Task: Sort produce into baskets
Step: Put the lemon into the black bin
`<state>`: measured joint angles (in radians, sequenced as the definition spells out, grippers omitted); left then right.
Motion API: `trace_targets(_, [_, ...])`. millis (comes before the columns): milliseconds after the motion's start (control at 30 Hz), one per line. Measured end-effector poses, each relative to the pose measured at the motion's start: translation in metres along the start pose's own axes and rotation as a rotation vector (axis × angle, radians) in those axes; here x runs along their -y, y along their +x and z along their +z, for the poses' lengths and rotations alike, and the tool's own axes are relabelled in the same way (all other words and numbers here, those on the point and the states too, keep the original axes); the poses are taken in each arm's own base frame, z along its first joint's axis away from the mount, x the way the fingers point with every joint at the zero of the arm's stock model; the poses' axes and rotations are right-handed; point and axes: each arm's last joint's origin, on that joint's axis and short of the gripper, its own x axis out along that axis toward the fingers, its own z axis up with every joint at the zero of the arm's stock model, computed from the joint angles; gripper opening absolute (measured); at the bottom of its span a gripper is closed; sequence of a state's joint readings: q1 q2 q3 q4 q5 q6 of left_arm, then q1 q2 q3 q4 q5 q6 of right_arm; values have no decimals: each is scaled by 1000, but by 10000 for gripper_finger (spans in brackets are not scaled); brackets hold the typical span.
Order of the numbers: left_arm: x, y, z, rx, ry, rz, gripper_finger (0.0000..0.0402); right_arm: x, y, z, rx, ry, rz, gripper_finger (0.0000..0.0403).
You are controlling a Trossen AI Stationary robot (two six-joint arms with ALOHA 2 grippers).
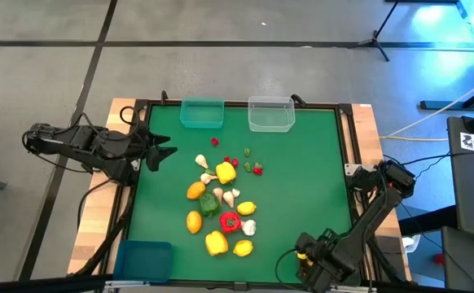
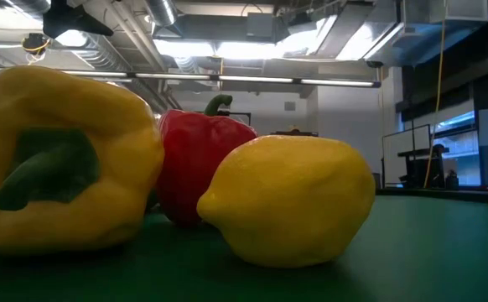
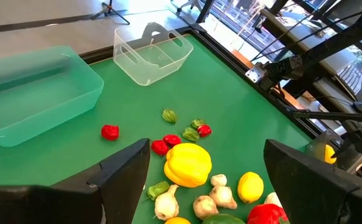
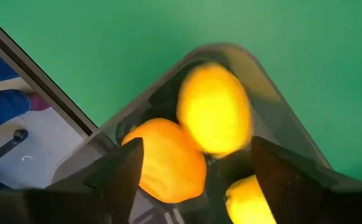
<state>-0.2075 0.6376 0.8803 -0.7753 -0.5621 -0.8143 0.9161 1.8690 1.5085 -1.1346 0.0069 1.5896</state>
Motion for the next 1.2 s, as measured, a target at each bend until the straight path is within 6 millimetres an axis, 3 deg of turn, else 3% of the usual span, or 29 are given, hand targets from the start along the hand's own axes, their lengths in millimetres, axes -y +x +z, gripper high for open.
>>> trace_targets(200, [0, 0, 0, 0, 0, 0, 308, 0, -8, 1, 0, 3, 42, 309])
trace_targets(300, [0, 0, 0, 0, -1, 0, 308, -1, -22, 6, 18, 18, 90, 305])
trace_targets(433, [0, 0, 0, 0, 0, 0, 308, -8, -44, 23, 168, -9, 169, 304])
trace_targets(533, [0, 0, 0, 0, 1, 0, 308, -12, -55, 42, 266, -87, 195, 304])
trace_targets(800, [0, 0, 0, 0, 1, 0, 308, -17, -59, 120, 424, -247, 274, 305])
trace_targets(1033, [0, 0, 0, -1, 2, 1, 308, -29, -45, 175, 512, -388, 381, 305])
trace_targets(1200, [-1, 0, -1, -6, 8, 6, 308, -33, -32, 195, 532, -420, 406, 305])
